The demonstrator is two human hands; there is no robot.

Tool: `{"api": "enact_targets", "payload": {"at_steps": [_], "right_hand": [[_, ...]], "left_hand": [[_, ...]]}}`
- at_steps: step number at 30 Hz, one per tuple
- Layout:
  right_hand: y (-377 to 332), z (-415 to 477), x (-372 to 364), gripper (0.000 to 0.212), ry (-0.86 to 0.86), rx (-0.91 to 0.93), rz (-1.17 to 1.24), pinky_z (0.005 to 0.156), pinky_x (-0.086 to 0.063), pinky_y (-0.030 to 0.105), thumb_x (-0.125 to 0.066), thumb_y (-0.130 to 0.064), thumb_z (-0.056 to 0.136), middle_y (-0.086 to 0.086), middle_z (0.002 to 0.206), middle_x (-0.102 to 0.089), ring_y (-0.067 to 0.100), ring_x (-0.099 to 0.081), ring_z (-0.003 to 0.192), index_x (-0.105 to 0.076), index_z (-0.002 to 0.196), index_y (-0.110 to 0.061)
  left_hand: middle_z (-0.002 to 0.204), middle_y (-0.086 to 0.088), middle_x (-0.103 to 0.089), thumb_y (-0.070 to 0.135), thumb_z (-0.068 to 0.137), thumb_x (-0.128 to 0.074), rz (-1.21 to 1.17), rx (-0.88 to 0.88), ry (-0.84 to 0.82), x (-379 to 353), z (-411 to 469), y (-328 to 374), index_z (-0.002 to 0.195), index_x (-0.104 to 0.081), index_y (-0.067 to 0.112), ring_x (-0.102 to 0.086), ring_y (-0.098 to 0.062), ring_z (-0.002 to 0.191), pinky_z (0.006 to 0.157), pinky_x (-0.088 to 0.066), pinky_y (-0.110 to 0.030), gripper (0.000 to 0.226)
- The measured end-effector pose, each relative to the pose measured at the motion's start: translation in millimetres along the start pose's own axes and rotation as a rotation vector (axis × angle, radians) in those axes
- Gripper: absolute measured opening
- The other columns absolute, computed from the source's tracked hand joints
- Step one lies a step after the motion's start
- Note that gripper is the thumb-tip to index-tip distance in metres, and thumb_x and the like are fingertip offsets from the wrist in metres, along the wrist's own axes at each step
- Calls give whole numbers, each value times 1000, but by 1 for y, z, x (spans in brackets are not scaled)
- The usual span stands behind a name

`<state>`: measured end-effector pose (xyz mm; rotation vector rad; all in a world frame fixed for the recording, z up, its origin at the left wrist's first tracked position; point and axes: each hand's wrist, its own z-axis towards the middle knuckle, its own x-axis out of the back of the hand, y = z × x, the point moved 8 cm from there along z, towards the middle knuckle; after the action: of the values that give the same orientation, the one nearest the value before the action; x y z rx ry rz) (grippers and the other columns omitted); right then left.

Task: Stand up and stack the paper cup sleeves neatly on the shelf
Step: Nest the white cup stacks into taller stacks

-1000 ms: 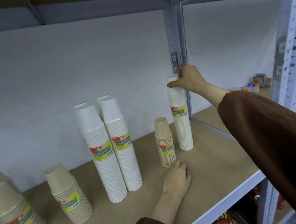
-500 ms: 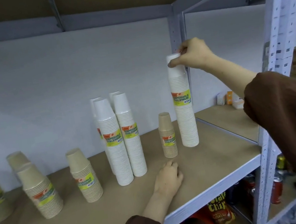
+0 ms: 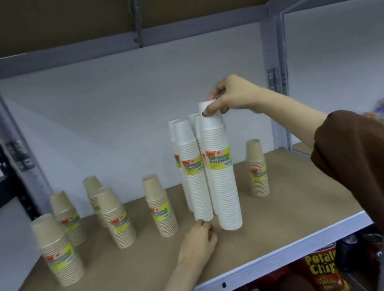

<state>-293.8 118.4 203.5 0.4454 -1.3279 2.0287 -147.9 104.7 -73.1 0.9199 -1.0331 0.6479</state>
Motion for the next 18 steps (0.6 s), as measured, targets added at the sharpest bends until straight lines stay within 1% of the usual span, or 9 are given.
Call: {"api": "enact_targets", "payload": {"at_steps": [4,6,8,11,13,18], "right_hand": [[4,7,-22,41,-23,-25,-14,56,-45,21,-79,-12,67,3,64,-54,12,-50,54,-64,100,6],[9,11,-29,42,-37,-37,-18,58,-46,22,-79,-12,66,2,65,-54,12,-51,56,-64,101,6],[14,13,-34,44,-44,-43,-29,61,-48,23,-80,-15,66,5,72,-57,13,-53,58,-64,103,4],[21,14,-40,47,-45,-44,-33,74,-52,31,-80,-17,67,10,88,-59,20,-58,70,-63,107,2],[24,15,-43,48,-51,-36,-19,80,-52,32,-80,-16,68,10,90,-59,21,-59,74,-63,109,1],[22,17,-50,48,-102,-18,-41,85,-51,33,-76,-17,71,8,94,-58,21,-58,81,-61,114,-2]], "left_hand": [[112,-14,-56,16,91,-40,29,40,14,7,-8,-19,102,-57,0,-57,-28,102,86,-45,-37,25],[111,-14,-55,17,92,-40,42,61,1,6,-10,-25,101,-57,0,-57,-28,101,85,-45,-37,26],[112,-14,-54,19,92,-40,45,74,-14,4,-12,-29,101,-57,0,-57,-28,101,85,-45,-36,27],[113,-14,-53,20,93,-39,47,83,-28,1,-14,-32,101,-56,0,-56,-29,101,86,-46,-37,27],[113,-13,-53,21,93,-39,50,83,-27,0,-15,-33,102,-56,1,-56,-29,102,86,-46,-37,27],[113,-13,-53,20,93,-39,45,67,-14,-1,-15,-33,103,-56,1,-56,-28,101,84,-45,-37,27]]}}
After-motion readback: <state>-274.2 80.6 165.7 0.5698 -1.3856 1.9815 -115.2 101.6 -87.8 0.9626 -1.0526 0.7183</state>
